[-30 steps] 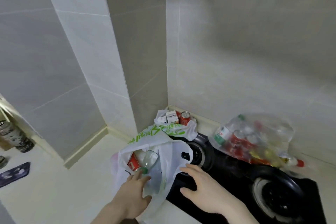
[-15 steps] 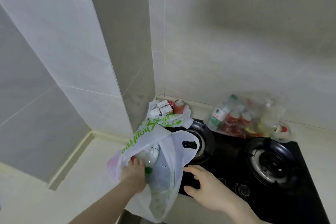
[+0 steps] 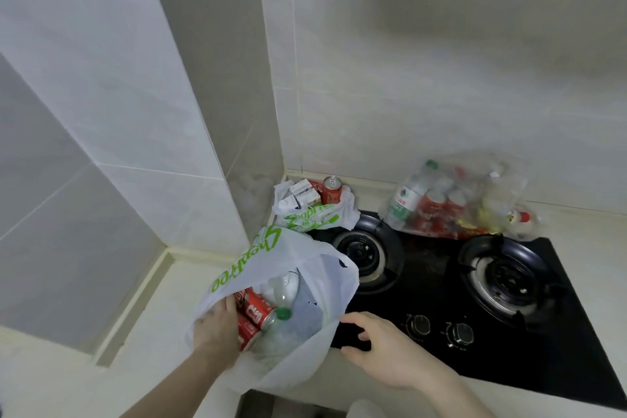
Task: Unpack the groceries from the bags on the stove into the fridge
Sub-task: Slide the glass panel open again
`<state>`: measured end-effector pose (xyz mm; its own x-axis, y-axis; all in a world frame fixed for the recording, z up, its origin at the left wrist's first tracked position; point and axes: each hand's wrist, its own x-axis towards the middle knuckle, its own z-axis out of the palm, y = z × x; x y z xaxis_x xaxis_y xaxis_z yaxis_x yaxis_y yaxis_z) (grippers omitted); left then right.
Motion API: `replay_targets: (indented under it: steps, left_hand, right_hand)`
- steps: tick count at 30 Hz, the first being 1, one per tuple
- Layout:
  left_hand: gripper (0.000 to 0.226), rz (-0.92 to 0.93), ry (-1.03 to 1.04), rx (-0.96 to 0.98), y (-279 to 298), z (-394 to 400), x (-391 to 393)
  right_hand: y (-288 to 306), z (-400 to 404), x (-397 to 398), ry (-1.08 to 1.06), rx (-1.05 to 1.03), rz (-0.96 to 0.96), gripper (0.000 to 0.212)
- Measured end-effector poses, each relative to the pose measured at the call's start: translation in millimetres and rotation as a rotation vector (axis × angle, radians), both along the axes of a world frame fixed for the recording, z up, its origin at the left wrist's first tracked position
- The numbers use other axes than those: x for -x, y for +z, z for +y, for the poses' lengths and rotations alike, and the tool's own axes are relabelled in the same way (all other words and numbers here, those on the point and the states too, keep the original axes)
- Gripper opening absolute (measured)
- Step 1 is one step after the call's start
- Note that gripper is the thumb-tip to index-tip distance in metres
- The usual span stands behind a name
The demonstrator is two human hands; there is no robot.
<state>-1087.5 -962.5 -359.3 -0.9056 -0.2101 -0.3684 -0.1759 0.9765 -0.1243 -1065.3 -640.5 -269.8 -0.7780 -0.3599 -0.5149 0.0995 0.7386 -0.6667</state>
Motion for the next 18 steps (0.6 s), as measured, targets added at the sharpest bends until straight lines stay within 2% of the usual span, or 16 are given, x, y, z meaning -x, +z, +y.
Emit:
replay_targets:
  steps: [6, 9, 11, 14, 18]
  left_hand:
    - [0.082, 0.118, 0.016, -0.03, 14, -17, -3]
    - [0.056, 0.156, -0.015, -0.144, 21, -7, -2]
    - [0.043, 0.111, -0.09, -0.165, 25, 5, 2]
    - [0.047, 0.036, -0.112, -0.238, 29, 22, 12]
    - [0.066, -0.027, -0.008, -0.4, 30, 41, 29]
  right_hand:
    - [-4, -28, 6, 0.051, 0.034, -0.007, 0.058]
    - [-5, -38, 10, 0.08, 0.026, -0.01, 0.06]
    - [-3, -43, 11, 0.107, 0.013, 0.0, 0.059]
    - [-5, -47, 13, 0.107, 0.0, 0.013, 0.058]
    - [-10, -43, 12, 0.087, 0.004, 0.013, 0.056]
